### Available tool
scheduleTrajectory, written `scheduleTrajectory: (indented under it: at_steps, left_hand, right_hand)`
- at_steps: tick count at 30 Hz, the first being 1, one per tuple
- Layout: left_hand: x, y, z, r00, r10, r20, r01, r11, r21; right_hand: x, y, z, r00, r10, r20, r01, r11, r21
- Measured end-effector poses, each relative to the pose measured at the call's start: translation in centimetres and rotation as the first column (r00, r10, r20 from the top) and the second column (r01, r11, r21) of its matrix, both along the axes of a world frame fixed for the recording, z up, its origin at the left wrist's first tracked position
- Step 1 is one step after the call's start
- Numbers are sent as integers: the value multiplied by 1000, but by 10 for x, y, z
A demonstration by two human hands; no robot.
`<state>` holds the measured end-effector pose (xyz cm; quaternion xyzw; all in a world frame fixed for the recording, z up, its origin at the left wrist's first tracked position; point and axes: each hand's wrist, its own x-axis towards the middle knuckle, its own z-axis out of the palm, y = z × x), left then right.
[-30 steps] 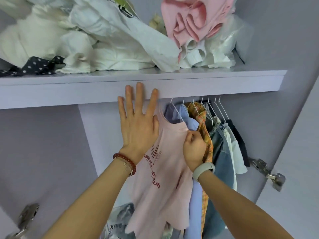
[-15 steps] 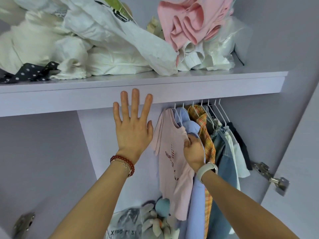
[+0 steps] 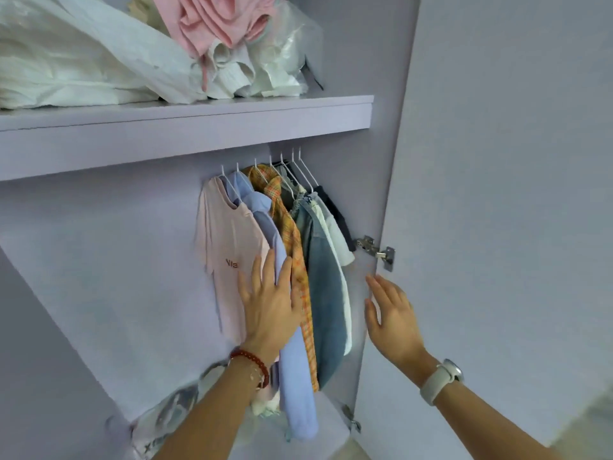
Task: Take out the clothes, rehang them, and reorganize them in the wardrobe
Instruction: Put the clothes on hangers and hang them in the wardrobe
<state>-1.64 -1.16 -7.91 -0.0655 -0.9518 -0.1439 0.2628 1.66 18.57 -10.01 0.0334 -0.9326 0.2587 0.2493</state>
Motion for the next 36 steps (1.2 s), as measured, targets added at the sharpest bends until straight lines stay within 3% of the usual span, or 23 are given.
scheduleTrajectory:
  at_steps: [5,9,14,18,22,26,28,31,36]
  left_hand:
    - [35,100,-52,934,-296,199,306,952,-23]
    - [92,189,-86,788,-521,327,570,819,-67]
    - [183,295,-120,497,-756,427,853,516,-78]
    - [270,397,-141,200,-868,454,975,221,-7]
    - [378,490,-173,-26,-832,555,1000,-21,15]
    - [490,546,-214,-211,-703,679,969,-243,50]
    - [535,562,-234,-257,-628,734,942,-332,46]
    - [588,581,-264,-304,-517,800,891,-452,47]
    - [646,601,-320,-286,-339,896,819,-572,44]
  right_hand:
    - [94,88,-43,949,-281,141,285,959,-9]
    - [193,153,-81,809,-515,284,522,851,54]
    - [328,206,-127,570,-705,421,774,633,13]
    - [444,243,-160,315,-815,486,938,346,-28]
    - [561,277,-193,74,-811,581,997,44,-65]
    - [664,302,-228,-108,-722,684,972,-220,-78]
    - [707,310,-243,-197,-663,722,935,-349,-66]
    - [763,324,-270,-284,-578,765,887,-461,-19]
    - [835,355,-317,-353,-480,803,845,-533,53]
